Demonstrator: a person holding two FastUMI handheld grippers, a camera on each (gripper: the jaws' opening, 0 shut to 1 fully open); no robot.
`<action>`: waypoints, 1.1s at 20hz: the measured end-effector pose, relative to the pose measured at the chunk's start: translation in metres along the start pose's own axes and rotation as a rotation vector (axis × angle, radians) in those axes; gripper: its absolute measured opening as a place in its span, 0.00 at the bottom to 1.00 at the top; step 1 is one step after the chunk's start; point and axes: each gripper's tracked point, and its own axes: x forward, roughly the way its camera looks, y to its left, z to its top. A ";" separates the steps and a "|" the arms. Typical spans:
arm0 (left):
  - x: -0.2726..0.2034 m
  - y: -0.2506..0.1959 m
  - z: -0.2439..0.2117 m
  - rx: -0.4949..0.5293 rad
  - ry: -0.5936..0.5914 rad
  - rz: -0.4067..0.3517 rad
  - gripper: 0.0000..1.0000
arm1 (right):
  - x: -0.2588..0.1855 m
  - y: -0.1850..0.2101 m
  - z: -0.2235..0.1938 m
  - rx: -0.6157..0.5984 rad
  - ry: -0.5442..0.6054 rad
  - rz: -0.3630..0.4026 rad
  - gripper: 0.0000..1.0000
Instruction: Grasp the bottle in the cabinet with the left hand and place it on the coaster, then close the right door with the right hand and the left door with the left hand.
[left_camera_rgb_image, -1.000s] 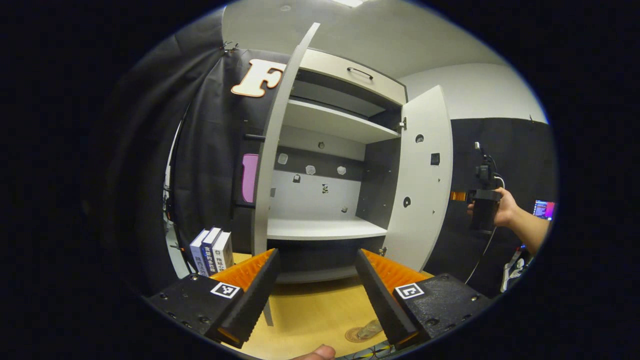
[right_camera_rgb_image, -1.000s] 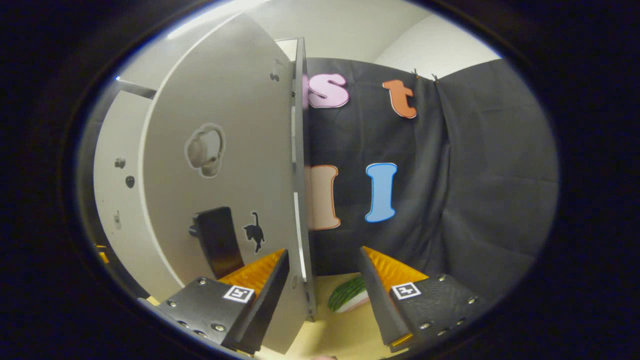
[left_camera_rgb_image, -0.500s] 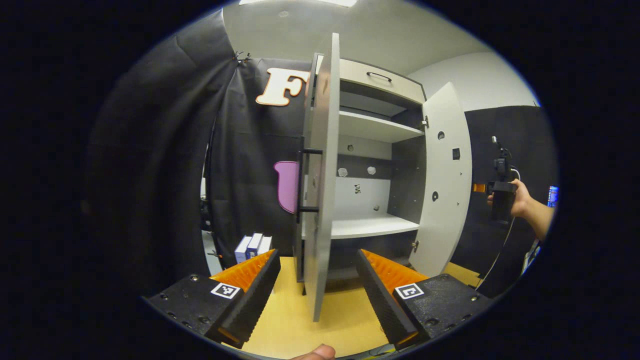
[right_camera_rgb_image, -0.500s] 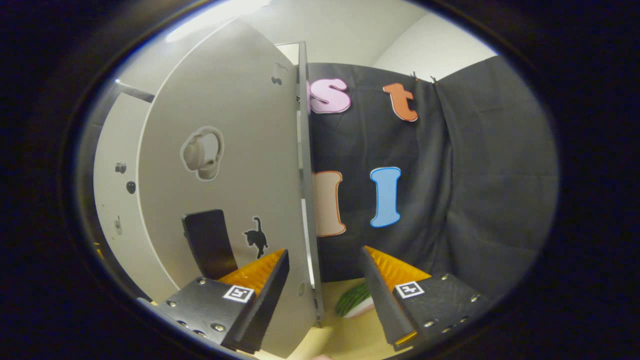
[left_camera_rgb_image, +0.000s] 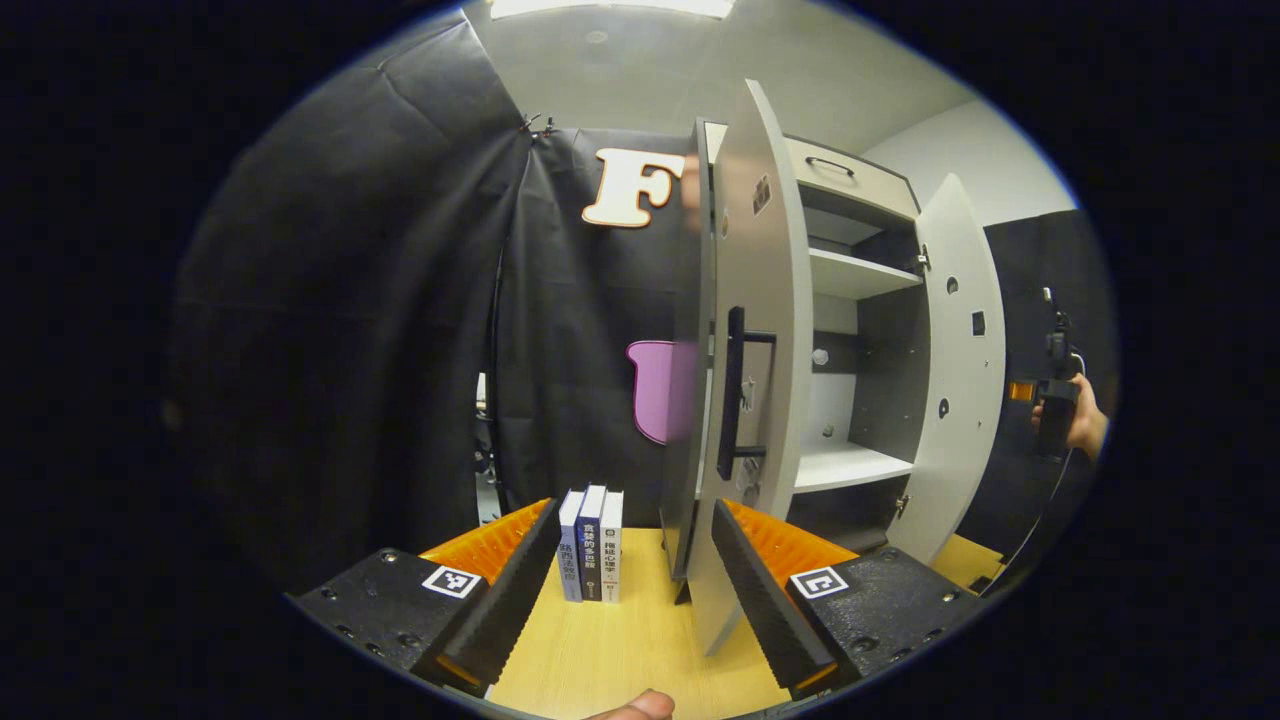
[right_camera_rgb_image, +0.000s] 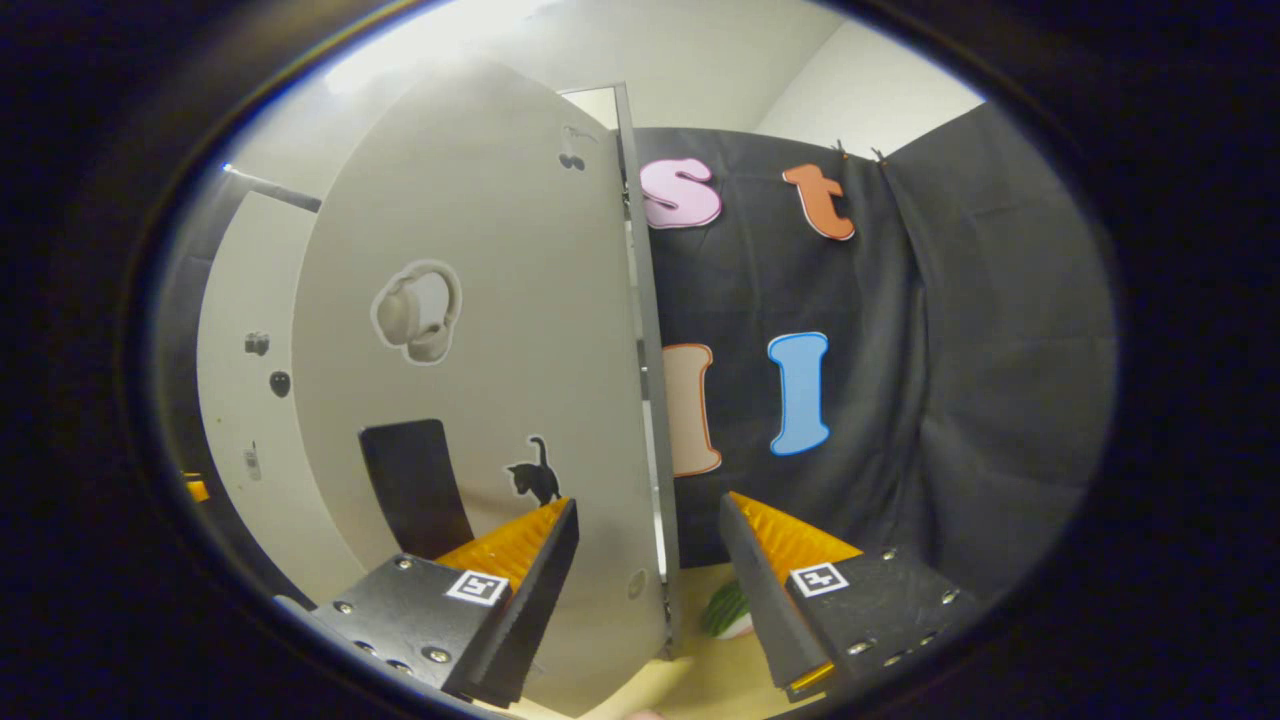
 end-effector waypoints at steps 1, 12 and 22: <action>0.003 0.004 -0.001 0.002 0.004 0.010 0.93 | 0.001 0.004 -0.001 0.003 0.002 0.002 0.87; 0.016 0.013 0.000 -0.022 0.005 0.055 0.96 | -0.036 0.066 0.001 -0.106 0.005 0.238 0.90; 0.012 0.014 0.007 0.029 -0.002 0.042 0.94 | -0.145 0.028 0.003 -0.075 -0.023 0.197 0.90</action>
